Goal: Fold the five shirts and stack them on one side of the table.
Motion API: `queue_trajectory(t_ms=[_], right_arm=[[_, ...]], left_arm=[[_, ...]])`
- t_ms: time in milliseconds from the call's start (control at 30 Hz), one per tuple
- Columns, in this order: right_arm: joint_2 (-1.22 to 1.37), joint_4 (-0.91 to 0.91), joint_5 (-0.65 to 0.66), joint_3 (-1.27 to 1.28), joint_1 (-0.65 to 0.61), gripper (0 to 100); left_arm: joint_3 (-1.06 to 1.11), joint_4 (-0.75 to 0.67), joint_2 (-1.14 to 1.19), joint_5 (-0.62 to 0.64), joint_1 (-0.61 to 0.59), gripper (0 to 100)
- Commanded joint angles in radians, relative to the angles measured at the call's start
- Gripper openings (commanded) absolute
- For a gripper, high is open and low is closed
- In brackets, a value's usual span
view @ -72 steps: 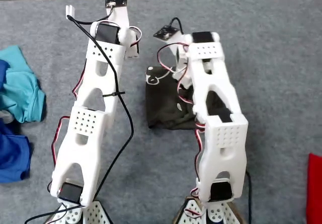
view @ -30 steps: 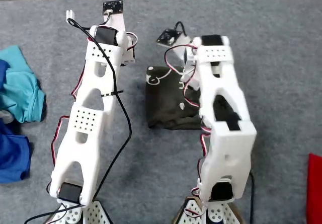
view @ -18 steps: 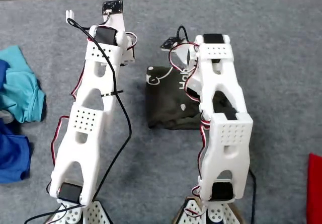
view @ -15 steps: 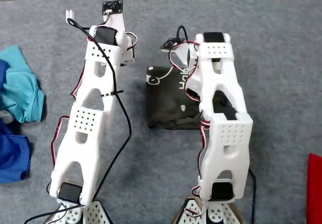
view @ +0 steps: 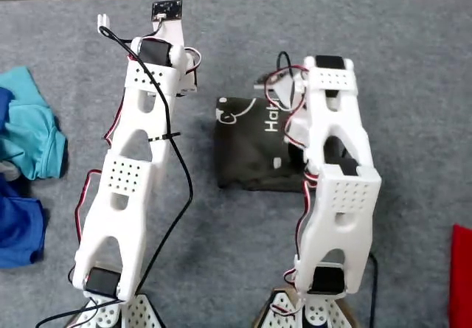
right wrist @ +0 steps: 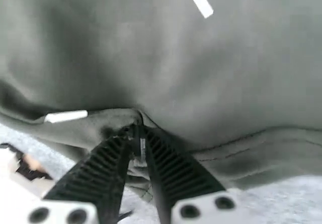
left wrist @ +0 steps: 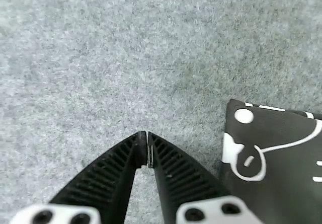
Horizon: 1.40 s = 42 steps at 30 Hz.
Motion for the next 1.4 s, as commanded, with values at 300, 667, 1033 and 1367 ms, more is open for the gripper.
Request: queue_trajectory(t_ms=[300,667,1033,1367], right_arm=[[-0.311,-0.049,0.028,0.357,-0.001,0.5],[-0.479,-0.103,0.029,0.430,0.111,0.6],[-0.696,-0.381,-0.175,0.441,0.156,12.1],[-0.314,-0.565,-0.342,0.278,0.104,17.7]], left_arm=[[-0.009,0.009,-0.015,-0.011,0.002,3],[-0.005,0.009,-0.015,-0.023,0.020,3],[-0.012,0.008,-0.015,-0.086,0.163,3],[0.018,-0.089,0.002,-0.081,0.218,3]])
